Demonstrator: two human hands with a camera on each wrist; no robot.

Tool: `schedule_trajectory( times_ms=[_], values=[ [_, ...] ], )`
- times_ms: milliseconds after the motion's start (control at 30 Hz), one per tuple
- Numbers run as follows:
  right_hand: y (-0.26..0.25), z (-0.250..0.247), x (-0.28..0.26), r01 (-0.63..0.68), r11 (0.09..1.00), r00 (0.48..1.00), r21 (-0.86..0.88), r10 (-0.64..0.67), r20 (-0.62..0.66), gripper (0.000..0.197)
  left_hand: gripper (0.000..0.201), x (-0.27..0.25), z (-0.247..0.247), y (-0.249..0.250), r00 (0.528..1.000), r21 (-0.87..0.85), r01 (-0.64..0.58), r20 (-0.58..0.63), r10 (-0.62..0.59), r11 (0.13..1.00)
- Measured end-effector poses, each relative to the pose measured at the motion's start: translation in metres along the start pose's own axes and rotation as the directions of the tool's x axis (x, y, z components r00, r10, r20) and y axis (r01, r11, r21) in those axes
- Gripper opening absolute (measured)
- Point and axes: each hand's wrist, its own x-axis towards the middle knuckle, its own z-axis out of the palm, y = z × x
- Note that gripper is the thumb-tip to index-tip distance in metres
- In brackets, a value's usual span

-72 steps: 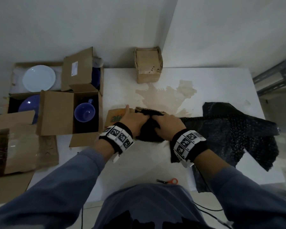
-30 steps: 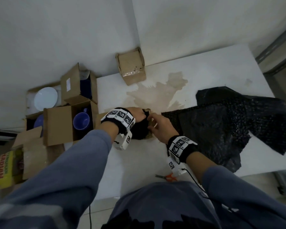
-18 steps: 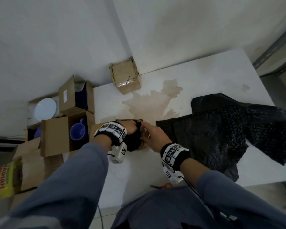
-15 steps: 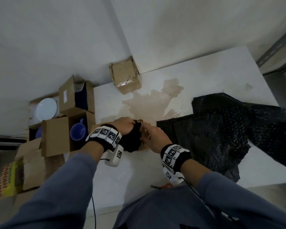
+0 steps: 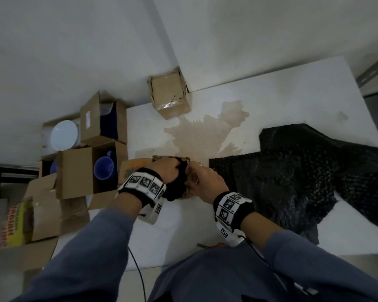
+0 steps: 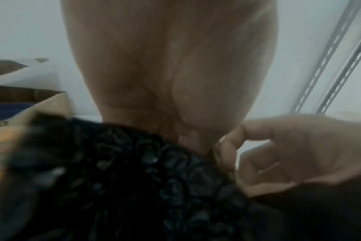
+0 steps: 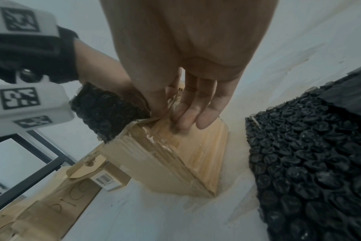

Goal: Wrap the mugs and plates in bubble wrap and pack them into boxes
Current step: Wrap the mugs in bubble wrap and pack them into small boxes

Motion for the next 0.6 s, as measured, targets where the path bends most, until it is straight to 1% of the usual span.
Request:
schedule_trajectory(
  times_ms=[67,100,133,200,233,267,300,333,400,433,500,567,600],
  values=[
    [-0.001,0.0,-0.004,0.008,0.999,1.0,-0.046,-0.008,-0.016,0.028,0.038,-0.012,0.008,-0.007,0.999,-0.033,-0.033,-0.027,0.032,0.999],
    [-0.002,-0.002,-0.006,0.017,0.996,0.999,-0.092,-0.02,-0.029,0.028,0.04,-0.019,0.015,-0.009,0.996,-0.02,-0.044,-0.075,0.042,0.999],
    [-0.004,-0.004,-0.007,0.026,0.989,0.999,-0.146,-0.033,-0.041,0.026,0.04,-0.027,0.025,-0.009,0.987,0.008,-0.049,-0.155,0.05,0.999],
    [-0.009,-0.013,-0.006,0.032,0.97,0.998,-0.243,-0.045,-0.05,0.022,0.034,-0.043,0.047,-0.002,0.935,0.001,-0.08,-0.346,0.076,0.997],
    [-0.013,-0.019,-0.002,0.033,0.961,0.997,-0.276,-0.05,-0.057,0.021,0.031,-0.049,0.057,0.002,0.909,-0.046,-0.11,-0.408,0.082,0.993],
    [-0.018,-0.025,0.001,0.047,0.949,0.995,-0.312,-0.071,-0.066,0.021,0.032,-0.053,0.066,0.006,0.894,-0.104,-0.14,-0.441,0.081,0.985],
    [-0.022,-0.031,0.005,0.093,0.928,0.99,-0.361,-0.125,-0.068,0.022,0.034,-0.057,0.072,0.008,0.885,-0.153,-0.163,-0.46,0.076,0.975],
    [-0.024,-0.034,0.011,0.161,0.89,0.979,-0.428,-0.198,-0.043,0.027,0.036,-0.058,0.077,0.008,0.876,-0.176,-0.18,-0.477,0.076,0.968],
    [-0.026,-0.037,0.02,0.28,0.778,0.951,-0.562,-0.303,0.055,0.041,0.034,-0.059,0.082,0.005,0.854,-0.118,-0.205,-0.507,0.118,0.972],
    [-0.026,-0.039,0.023,0.311,0.723,0.942,-0.617,-0.32,0.099,0.045,0.032,-0.06,0.081,0.003,0.847,-0.052,-0.203,-0.511,0.148,0.978],
    [-0.029,-0.043,0.023,0.323,0.634,0.941,-0.703,-0.292,0.169,0.042,0.025,-0.063,0.079,-0.004,0.837,0.081,-0.194,-0.506,0.208,0.978],
    [-0.033,-0.045,0.014,0.35,0.573,0.936,-0.741,-0.247,0.251,0.035,0.018,-0.067,0.075,-0.016,0.852,0.133,-0.185,-0.473,0.226,0.974],
    [-0.035,-0.044,0.007,0.384,0.559,0.923,-0.735,-0.219,0.316,0.032,0.015,-0.07,0.074,-0.024,0.863,0.155,-0.173,-0.452,0.225,0.973]
  ],
)
